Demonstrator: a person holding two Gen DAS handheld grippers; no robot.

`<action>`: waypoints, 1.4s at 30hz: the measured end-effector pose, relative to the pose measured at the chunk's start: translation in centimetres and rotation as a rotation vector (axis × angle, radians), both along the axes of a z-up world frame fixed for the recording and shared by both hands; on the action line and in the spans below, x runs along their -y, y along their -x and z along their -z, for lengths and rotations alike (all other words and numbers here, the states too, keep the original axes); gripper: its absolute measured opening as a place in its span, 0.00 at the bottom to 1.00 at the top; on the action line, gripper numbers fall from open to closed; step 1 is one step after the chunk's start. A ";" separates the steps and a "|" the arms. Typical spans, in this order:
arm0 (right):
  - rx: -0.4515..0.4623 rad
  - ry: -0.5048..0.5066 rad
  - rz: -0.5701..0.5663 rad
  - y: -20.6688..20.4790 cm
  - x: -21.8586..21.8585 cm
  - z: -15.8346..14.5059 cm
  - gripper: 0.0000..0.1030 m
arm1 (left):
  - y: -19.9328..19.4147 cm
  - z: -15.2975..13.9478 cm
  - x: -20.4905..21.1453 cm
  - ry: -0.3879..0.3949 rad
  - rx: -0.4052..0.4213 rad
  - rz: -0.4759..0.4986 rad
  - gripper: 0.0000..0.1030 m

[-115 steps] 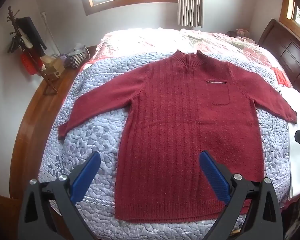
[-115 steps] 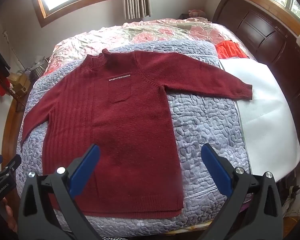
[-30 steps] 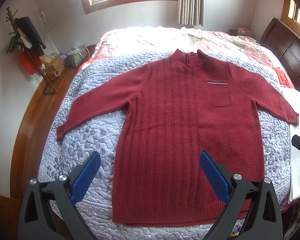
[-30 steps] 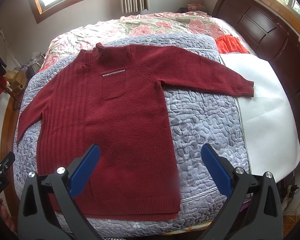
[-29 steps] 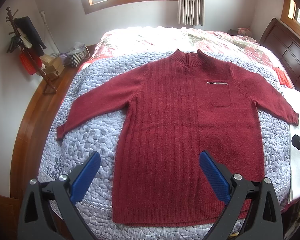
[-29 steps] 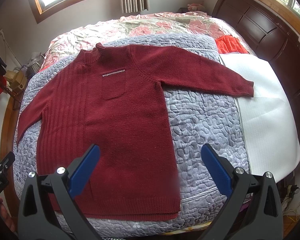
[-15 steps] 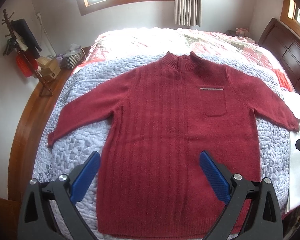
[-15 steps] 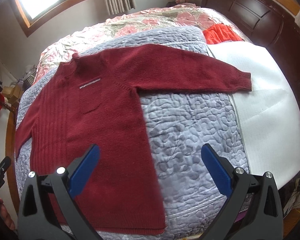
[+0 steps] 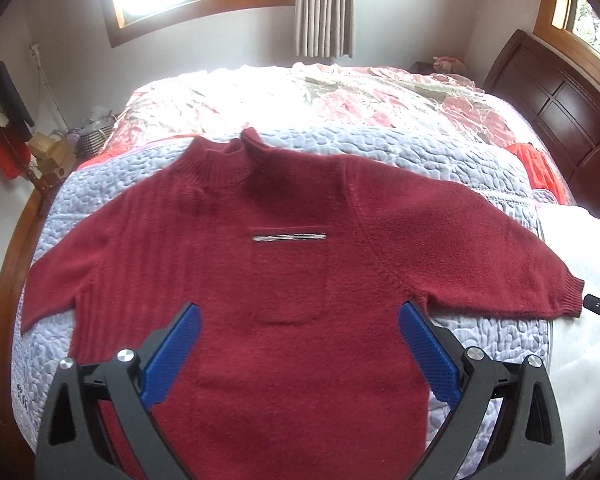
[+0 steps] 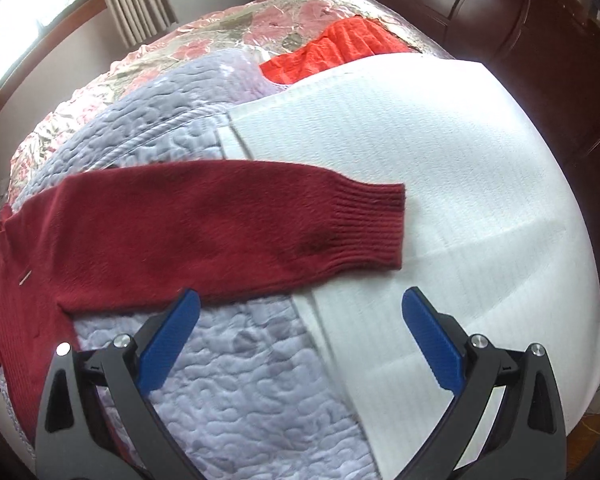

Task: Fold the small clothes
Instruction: 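Move the right tool to the sleeve cuff and grasp it, then carry the cuff across the chest with the right tool and release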

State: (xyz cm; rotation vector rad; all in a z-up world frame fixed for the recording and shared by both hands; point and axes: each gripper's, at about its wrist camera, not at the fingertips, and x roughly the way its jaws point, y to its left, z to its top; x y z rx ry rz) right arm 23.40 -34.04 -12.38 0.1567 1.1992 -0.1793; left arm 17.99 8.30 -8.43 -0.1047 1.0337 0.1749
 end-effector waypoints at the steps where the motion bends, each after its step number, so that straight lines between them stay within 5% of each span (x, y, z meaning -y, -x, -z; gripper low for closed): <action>1: -0.015 0.001 0.006 -0.8 1.3 0.6 0.97 | -0.6 0.4 0.8 0.002 0.000 0.003 0.96; 8: -0.077 -0.076 0.037 -4.3 7.9 4.9 0.97 | -2.7 1.6 3.3 -0.013 0.000 -0.035 0.96; 15: -0.080 -0.109 0.001 -5.0 8.5 6.1 0.95 | -2.6 1.9 2.9 -0.055 -0.014 -0.070 0.96; 20: -0.074 -0.088 -0.031 -5.6 8.1 5.9 0.49 | -2.4 1.9 2.3 -0.073 -0.019 -0.086 0.96; 22: -0.089 -0.095 -0.033 -5.5 8.1 6.1 0.17 | -2.3 2.0 1.9 -0.072 -0.022 -0.091 0.96; 24: -0.089 -0.142 -0.029 -5.5 8.3 6.0 0.09 | -2.1 2.1 1.4 -0.076 -0.025 -0.095 0.96; 33: 0.038 -0.179 -0.118 -4.6 3.6 0.0 0.08 | -0.9 2.7 -3.9 -0.078 -0.042 -0.166 0.96; 42: 0.096 -0.258 -0.404 -5.4 -13.6 -4.6 0.08 | 0.6 3.1 -10.2 -0.062 -0.050 -0.237 0.96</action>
